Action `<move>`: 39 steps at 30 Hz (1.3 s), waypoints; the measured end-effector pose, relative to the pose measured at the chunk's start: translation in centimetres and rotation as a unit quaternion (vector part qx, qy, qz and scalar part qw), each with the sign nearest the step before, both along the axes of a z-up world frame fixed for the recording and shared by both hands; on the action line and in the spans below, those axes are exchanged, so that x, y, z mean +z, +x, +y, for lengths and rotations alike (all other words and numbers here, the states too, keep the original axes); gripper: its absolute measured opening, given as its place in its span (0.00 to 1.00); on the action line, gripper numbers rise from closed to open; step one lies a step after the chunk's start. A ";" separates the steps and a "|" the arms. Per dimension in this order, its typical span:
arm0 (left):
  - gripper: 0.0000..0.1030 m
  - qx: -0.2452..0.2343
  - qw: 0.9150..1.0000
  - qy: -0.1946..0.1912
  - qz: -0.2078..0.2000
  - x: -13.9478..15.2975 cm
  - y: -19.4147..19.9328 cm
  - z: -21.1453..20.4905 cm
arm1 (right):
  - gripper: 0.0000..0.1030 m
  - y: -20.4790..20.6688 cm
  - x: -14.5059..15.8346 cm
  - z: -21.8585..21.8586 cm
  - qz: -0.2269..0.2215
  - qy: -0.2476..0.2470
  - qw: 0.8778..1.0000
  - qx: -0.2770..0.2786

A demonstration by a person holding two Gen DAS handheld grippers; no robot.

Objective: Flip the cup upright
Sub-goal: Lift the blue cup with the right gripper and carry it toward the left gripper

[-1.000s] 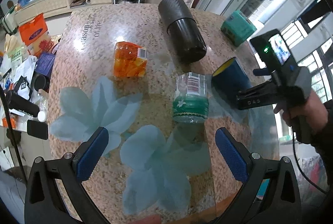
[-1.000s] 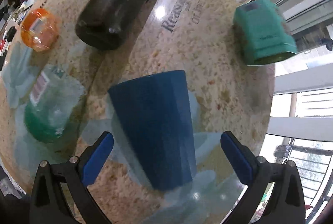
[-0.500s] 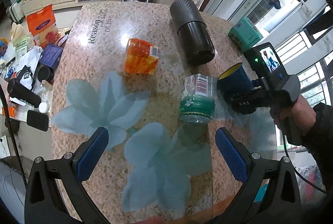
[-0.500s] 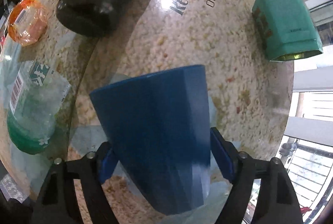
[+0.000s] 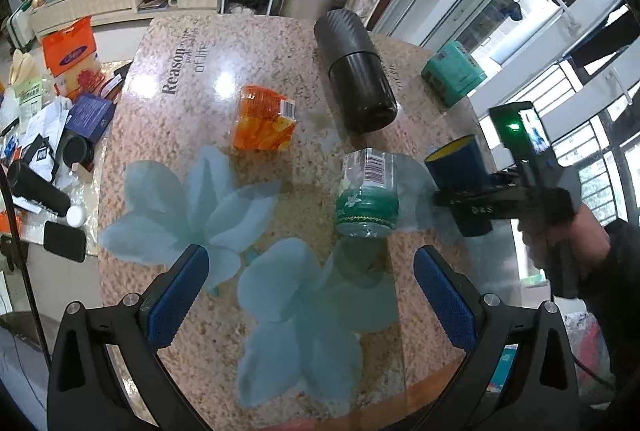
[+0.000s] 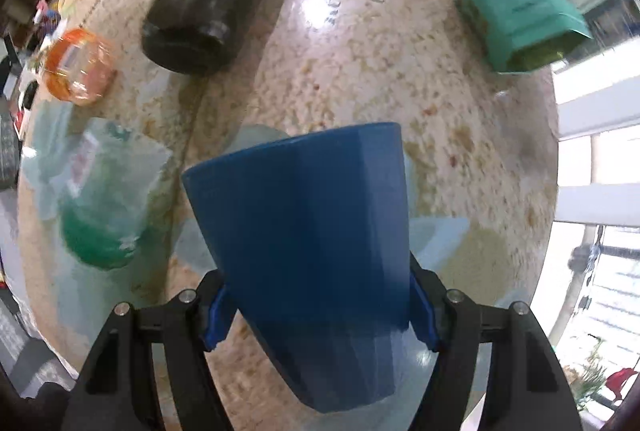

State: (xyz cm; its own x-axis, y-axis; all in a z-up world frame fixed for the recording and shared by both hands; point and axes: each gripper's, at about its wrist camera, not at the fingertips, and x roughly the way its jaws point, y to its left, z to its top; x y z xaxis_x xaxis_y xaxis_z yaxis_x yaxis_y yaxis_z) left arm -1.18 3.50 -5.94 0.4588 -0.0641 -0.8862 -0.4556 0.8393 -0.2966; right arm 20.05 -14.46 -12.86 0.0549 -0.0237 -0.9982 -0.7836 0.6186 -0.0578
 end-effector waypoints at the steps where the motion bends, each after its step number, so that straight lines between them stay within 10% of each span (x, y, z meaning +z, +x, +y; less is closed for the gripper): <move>1: 1.00 -0.003 1.000 0.001 -0.001 0.0 0.0 0.0 | 0.67 -0.7 1.0 -0.2 -0.002 0.004 1.000 -0.004; 13: 1.00 -0.061 0.998 0.029 0.015 -0.7 -0.9 -1.4 | 0.67 -10.0 5.3 -3.4 0.019 0.047 0.996 -0.080; 39: 1.00 -0.105 0.993 0.015 0.050 -4.2 -2.9 -2.0 | 0.67 -21.0 -5.5 -3.1 0.072 -0.003 0.985 -0.157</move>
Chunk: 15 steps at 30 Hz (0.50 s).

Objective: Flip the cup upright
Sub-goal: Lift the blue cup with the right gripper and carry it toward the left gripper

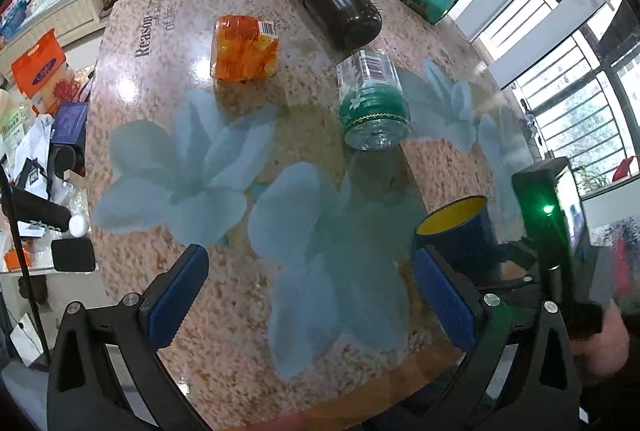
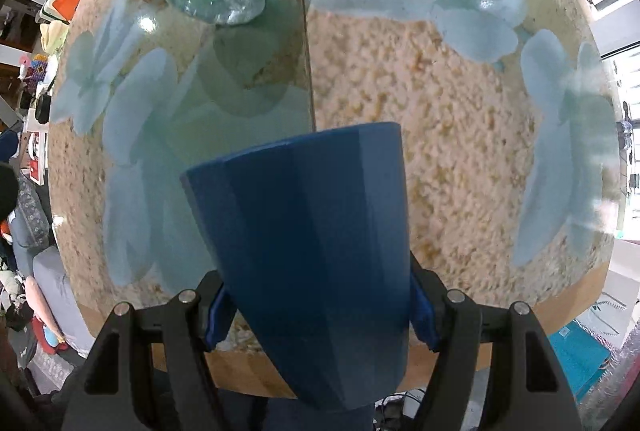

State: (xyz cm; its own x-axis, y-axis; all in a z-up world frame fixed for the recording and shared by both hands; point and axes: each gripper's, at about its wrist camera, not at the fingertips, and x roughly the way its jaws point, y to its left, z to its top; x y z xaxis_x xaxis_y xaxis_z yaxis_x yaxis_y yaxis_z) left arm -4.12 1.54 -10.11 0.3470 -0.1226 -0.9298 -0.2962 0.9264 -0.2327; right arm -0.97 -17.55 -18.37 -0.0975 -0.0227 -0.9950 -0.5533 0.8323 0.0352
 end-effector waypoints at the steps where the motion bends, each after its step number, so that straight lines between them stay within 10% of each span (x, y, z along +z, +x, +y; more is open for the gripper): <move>1: 1.00 0.000 1.000 -0.003 0.000 0.0 0.0 0.1 | 0.67 -0.3 -0.4 0.0 0.000 -0.003 1.000 0.001; 15: 1.00 -0.003 1.000 -0.014 0.007 -0.2 0.0 0.0 | 0.77 2.5 1.7 -0.9 0.006 0.002 1.000 0.003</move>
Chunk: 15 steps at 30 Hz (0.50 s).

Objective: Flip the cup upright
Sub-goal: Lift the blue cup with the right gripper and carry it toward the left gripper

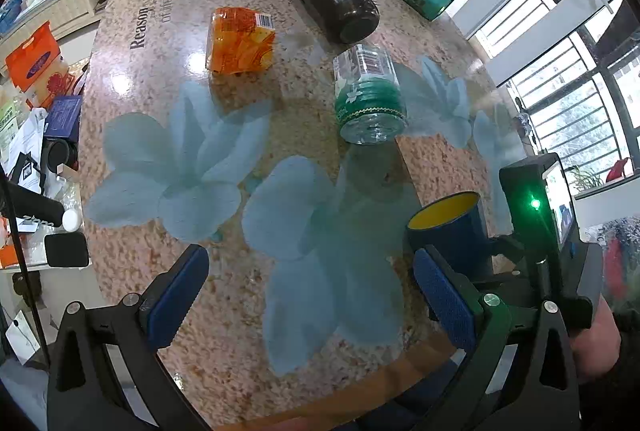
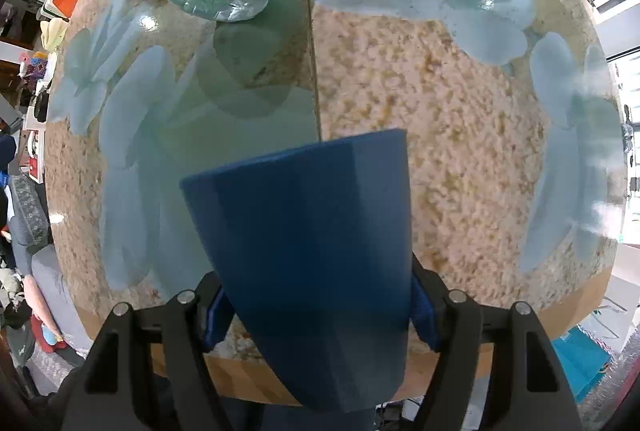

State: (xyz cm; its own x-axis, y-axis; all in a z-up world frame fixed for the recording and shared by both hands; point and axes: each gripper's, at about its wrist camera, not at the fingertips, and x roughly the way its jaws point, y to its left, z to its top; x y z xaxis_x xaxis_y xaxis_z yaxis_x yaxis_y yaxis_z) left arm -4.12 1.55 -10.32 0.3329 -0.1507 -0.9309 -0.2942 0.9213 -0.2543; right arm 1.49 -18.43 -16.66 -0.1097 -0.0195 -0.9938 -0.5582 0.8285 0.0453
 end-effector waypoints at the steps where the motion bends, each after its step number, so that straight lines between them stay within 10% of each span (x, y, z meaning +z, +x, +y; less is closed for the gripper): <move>1: 1.00 0.001 1.000 -0.001 0.000 0.0 0.0 0.1 | 0.81 0.0 0.0 0.1 -0.004 -0.001 1.000 0.001; 4: 1.00 0.004 1.000 -0.001 0.000 0.1 -0.1 0.3 | 1.00 0.1 0.5 0.3 -0.015 0.004 1.000 0.003; 15: 1.00 0.003 1.000 0.001 0.001 0.1 -0.3 0.5 | 1.00 0.3 0.9 0.4 -0.015 0.002 1.000 0.004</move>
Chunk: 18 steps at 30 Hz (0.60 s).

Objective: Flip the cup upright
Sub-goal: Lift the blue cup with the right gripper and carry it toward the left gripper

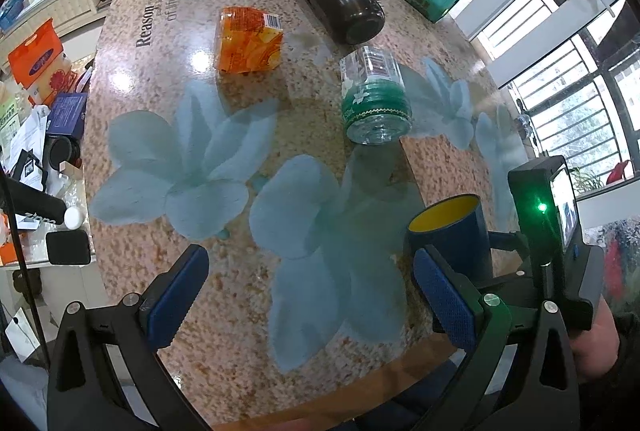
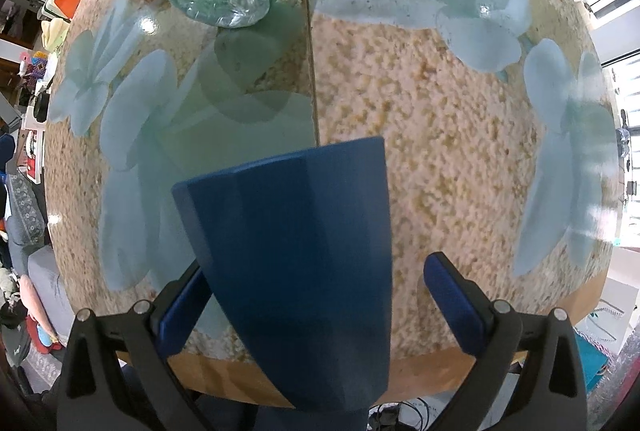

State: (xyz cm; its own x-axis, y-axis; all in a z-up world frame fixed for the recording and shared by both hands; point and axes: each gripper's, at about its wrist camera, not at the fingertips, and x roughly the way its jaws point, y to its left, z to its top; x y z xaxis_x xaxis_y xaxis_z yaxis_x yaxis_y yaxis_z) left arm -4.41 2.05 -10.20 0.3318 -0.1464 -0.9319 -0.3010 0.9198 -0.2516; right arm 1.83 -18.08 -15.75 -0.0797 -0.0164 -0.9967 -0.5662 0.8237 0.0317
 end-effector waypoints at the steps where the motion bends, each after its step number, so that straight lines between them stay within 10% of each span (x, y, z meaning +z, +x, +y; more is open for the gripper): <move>1: 1.00 0.000 1.000 0.000 0.001 -0.1 0.0 0.0 | 1.00 0.0 0.0 0.0 -0.001 0.000 1.000 0.000; 18: 1.00 -0.003 1.000 -0.006 -0.003 1.5 -1.0 -0.9 | 1.00 -1.5 3.0 -0.3 -0.014 0.028 0.999 -0.003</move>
